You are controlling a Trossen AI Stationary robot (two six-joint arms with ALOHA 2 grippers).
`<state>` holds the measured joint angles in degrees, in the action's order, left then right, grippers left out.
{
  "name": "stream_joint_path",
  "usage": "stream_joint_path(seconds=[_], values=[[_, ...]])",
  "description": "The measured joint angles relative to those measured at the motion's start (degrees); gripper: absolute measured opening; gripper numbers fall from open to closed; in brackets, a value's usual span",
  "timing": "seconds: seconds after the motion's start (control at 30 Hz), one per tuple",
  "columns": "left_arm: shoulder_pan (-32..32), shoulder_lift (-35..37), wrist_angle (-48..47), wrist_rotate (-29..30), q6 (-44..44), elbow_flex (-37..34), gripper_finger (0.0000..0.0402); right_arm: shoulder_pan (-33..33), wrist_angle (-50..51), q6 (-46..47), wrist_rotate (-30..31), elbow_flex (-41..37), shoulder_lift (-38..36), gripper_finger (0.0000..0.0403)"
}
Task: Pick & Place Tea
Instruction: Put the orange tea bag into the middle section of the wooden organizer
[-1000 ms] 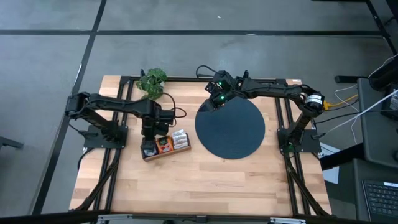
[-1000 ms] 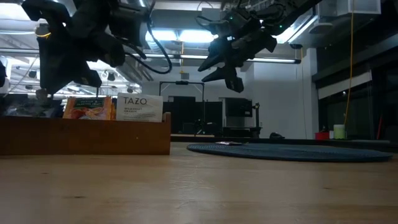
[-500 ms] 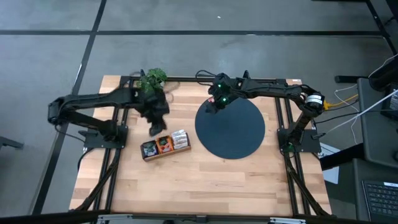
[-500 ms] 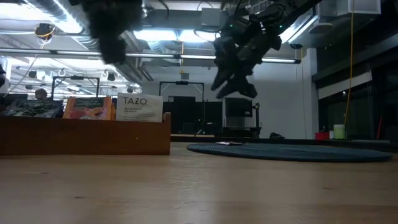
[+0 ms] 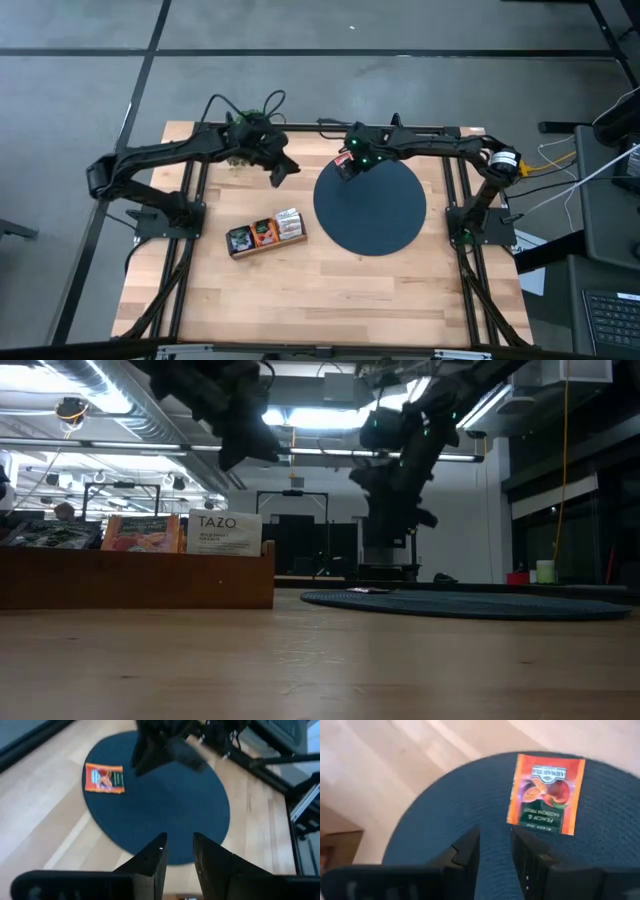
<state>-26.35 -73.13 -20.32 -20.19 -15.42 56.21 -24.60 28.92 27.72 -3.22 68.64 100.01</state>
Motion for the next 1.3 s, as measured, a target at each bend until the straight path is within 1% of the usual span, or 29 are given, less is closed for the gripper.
stream_joint_path(seconds=[0.1,0.17,0.3,0.37,0.43,0.53,0.7,1.0,1.17,1.3], values=[[-0.76,-0.67,2.45,-0.56,-1.56,0.00,0.0088,-1.40,-1.64,0.44,-3.19,-0.70,2.42,0.0093],[-0.96,-1.06,4.33,-0.54,-2.75,0.00,0.0088,-1.68,-4.41,0.41,-4.04,-0.70,3.71,0.0075],[-1.18,-1.47,5.31,-0.52,-3.37,0.00,0.0088,-1.58,-7.05,0.44,-3.72,-0.66,5.40,0.0026],[-1.14,-1.44,5.42,-0.50,-3.54,0.00,0.0088,-1.72,-6.97,0.21,-1.58,-0.66,5.67,0.0008],[-1.14,-1.44,5.40,-0.33,-3.57,0.00,0.0088,-2.03,-7.03,0.03,0.08,-0.66,5.65,0.0009],[-1.14,-1.44,5.38,-0.22,-3.80,0.00,0.0088,-2.82,-6.95,0.01,0.12,-0.66,5.67,0.0009],[-1.14,-1.44,5.39,1.89,-5.03,0.00,0.0088,-3.68,-6.97,-0.89,0.17,-0.66,5.92,0.0006],[-1.01,-1.44,5.36,1.97,-6.54,0.00,0.0088,-3.65,-6.42,2.09,-1.59,-0.61,10.99,0.0003],[-0.90,-1.44,5.32,1.96,-6.58,0.00,0.0088,-3.55,-5.76,2.23,-5.62,-0.39,12.86,0.0003],[-0.61,-1.44,5.23,1.95,-6.56,0.00,0.0088,-1.70,-4.34,1.83,-7.79,-0.33,13.15,0.0002]])
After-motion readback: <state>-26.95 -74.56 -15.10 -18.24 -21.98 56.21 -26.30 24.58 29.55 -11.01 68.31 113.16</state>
